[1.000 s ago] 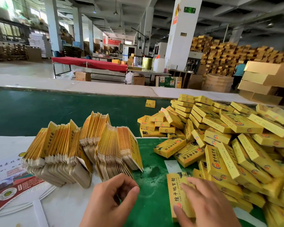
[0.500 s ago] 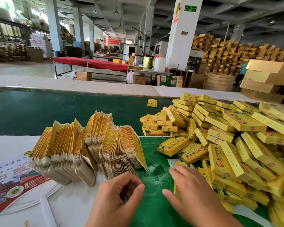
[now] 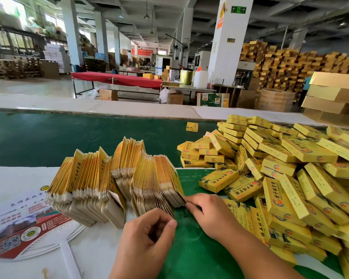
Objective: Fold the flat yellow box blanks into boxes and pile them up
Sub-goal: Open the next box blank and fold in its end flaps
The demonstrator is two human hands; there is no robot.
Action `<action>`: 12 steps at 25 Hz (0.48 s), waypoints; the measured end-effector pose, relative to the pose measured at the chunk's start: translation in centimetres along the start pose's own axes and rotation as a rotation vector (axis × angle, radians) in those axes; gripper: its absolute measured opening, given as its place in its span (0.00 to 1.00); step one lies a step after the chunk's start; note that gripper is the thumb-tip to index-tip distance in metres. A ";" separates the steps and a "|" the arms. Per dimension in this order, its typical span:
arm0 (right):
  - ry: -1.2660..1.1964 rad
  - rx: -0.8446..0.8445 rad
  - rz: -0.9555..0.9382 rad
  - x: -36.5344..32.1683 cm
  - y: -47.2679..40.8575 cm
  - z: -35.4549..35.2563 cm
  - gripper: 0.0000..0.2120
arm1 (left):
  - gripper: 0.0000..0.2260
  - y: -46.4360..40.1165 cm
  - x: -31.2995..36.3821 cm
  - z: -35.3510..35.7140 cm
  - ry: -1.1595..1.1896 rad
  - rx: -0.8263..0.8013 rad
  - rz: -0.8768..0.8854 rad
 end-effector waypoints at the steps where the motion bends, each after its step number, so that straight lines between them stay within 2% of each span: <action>1: 0.024 0.067 -0.017 -0.1 0.2 -0.7 0.11 | 0.09 0.0 0.1 0.1 0.001 -0.004 0.000; 4: -0.019 0.378 0.034 0.3 0.5 -5.8 0.09 | 0.09 0.0 0.0 0.0 0.006 0.014 -0.010; 6: -0.189 0.619 0.076 1.3 1.4 -10.9 0.06 | 0.08 -0.1 -0.3 -0.4 0.031 0.038 -0.035; 8: -0.411 0.757 0.099 2.5 2.5 -14.7 0.05 | 0.10 -0.4 -1.4 -1.1 0.119 0.077 -0.093; 10: -0.752 0.708 0.088 3.4 3.0 -15.8 0.04 | 0.13 -0.6 -3.0 -1.8 0.260 0.154 -0.175; 12: -1.033 0.485 0.087 3.1 2.7 -13.8 0.05 | 0.16 -0.4 -4.5 -1.7 0.470 0.212 -0.294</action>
Point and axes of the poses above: each hand's wrist, its own y-axis away from the middle knuckle, its own z-axis out of the palm, x = y × z, the point moved 10 cm from there along -y, towards the middle knuckle, and after that the axes turned 8 degrees about z, right-handed, at the moved point
